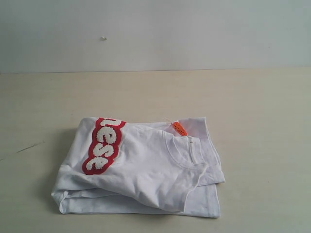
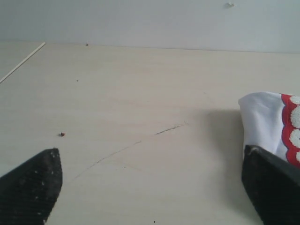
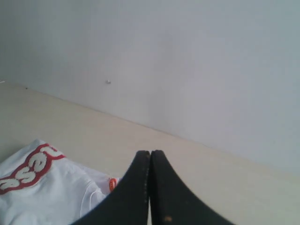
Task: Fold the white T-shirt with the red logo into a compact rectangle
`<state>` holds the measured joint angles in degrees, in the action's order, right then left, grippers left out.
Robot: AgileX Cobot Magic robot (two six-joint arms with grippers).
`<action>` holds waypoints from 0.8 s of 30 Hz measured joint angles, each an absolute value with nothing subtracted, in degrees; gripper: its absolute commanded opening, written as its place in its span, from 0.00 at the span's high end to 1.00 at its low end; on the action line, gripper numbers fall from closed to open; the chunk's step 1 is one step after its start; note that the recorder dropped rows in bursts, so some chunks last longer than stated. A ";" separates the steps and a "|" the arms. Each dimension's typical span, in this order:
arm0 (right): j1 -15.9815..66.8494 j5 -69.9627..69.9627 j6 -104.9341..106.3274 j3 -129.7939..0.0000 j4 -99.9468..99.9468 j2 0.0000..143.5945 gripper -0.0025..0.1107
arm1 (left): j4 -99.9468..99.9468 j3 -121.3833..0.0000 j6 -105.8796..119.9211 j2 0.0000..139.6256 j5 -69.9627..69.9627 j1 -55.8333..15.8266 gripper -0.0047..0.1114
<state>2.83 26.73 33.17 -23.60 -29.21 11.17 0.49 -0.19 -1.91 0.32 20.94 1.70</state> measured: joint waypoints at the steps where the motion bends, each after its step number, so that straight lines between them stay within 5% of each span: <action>1: 2.30 26.77 33.17 -23.60 -29.21 9.86 0.98 | 0.49 -0.19 -1.91 0.32 20.94 1.70 0.08; 14: 1.42 27.19 26.96 -23.60 -28.74 5.88 0.98 | 0.49 -0.19 -1.91 0.32 20.94 1.70 0.08; 24: 1.42 27.44 -2.60 -19.49 0.64 5.88 0.98 | 0.49 -0.19 -1.91 0.32 20.94 1.70 0.08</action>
<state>1.42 27.44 -2.60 -19.49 0.64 5.88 0.49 -0.19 -1.91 0.32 20.94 1.70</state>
